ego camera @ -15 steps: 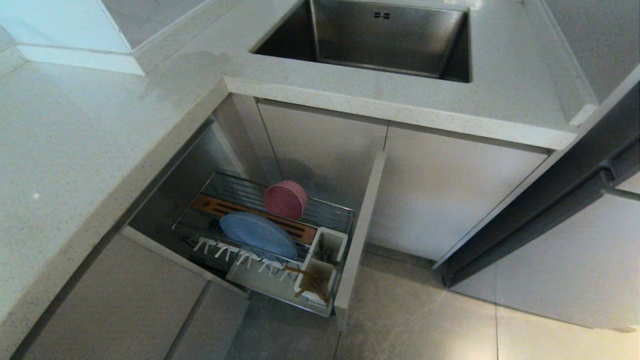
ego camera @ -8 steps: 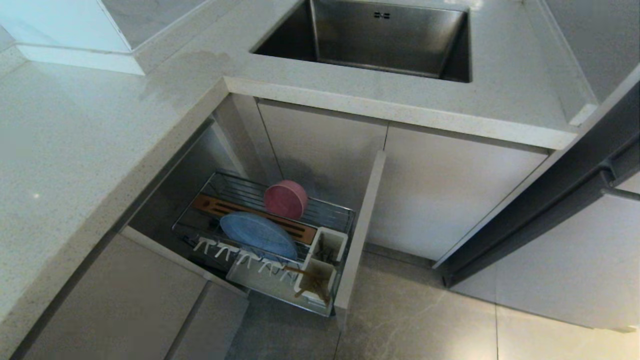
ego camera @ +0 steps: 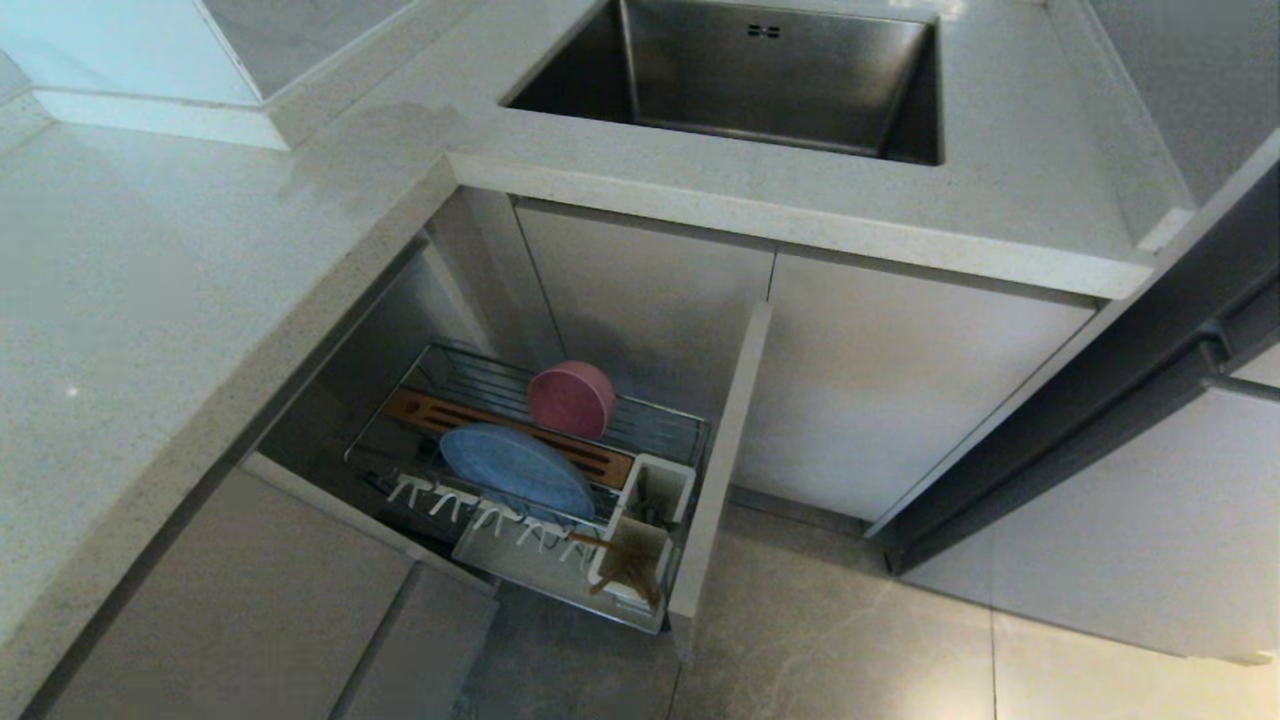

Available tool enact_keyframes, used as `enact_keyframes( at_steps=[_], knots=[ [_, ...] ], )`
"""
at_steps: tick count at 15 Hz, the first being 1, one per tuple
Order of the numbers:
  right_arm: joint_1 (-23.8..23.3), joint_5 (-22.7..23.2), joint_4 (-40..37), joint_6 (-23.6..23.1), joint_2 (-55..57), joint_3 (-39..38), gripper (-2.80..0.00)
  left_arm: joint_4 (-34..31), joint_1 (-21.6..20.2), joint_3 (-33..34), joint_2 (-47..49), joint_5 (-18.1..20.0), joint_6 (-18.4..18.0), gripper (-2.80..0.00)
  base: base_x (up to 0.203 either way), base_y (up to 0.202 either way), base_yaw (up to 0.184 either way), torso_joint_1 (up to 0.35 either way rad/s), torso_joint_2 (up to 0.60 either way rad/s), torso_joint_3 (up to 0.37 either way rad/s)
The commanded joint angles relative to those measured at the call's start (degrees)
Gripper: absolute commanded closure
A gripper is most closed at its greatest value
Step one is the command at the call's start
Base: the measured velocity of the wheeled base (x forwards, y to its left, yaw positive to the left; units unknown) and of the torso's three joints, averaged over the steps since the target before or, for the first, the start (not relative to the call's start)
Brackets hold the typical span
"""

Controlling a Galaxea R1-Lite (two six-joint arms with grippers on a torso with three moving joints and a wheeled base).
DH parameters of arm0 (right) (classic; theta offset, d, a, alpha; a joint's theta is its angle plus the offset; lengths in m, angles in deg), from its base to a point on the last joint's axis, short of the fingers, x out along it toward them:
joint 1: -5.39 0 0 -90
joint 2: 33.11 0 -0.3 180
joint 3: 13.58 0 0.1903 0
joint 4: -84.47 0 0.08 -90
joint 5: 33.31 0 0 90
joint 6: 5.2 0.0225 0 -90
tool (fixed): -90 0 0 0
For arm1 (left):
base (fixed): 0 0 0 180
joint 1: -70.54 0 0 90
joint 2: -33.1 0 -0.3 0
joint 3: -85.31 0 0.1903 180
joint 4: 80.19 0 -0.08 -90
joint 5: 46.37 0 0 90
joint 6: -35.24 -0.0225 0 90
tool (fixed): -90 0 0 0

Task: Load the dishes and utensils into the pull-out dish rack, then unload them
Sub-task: Take the plate out of the cupboard

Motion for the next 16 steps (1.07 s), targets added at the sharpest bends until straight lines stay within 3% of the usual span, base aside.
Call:
enact_keyframes(
  at_steps=[1, 3, 7, 9, 11, 13, 15, 16],
  knots=[
    [0.0, 0.0, 0.0, 0.0, 0.0, 0.0, 0.0, -1.4, -0.2, -11.7, 13.9, -0.1, 0.4, 0.0, 0.0, 0.0, 0.0, 0.0, 0.0, 0.0],
    [0.0, 0.0, 0.0, 0.0, 0.0, 0.0, 0.0, -4.4, -0.2, -21.4, 22.7, -0.1, 0.6, 0.0, 0.0, 0.0, 0.0, 0.0, 0.0, 0.0],
    [0.0, 0.0, 0.0, 0.0, 0.0, 0.0, 0.0, -9.8, 6.4, -33.5, 36.5, 1.1, 0.7, 0.0, 0.0, 0.0, 0.0, 0.0, 0.0, 0.0],
    [0.0, 0.0, 0.0, 0.0, 0.0, 0.0, 0.0, -10.4, 13.0, -35.7, 42.0, 1.6, -0.4, 0.0, 0.0, 0.0, 0.0, 0.0, 0.0, 0.0],
    [0.0, 0.0, 0.0, 0.0, 0.0, 0.0, 0.0, -10.4, 15.0, -36.0, 46.0, 1.8, -9.2, 0.0, 0.0, 0.0, 0.0, 0.013, 0.0, 0.0],
    [0.0, 0.0, 0.0, 0.0, 0.0, 0.0, 0.0, -10.3, 17.7, -35.2, 48.2, 1.9, -13.1, 0.0, 0.0, 0.0, 0.0, 0.0, 0.0, 0.0],
    [0.0, 0.0, 0.0, 0.0, 0.0, 0.0, 0.0, -10.2, 25.5, -35.0, 50.8, -1.7, -11.5, 0.0, 0.0, 0.0, 0.0, 0.0, 0.0, 0.0],
    [0.0, 0.0, 0.0, 0.0, 0.0, 0.0, 0.0, -10.0, 29.7, -35.4, 52.7, -5.8, -8.2, 0.0, 0.0, 0.0, 0.0, 0.0, 0.0, 0.0]
  ],
)
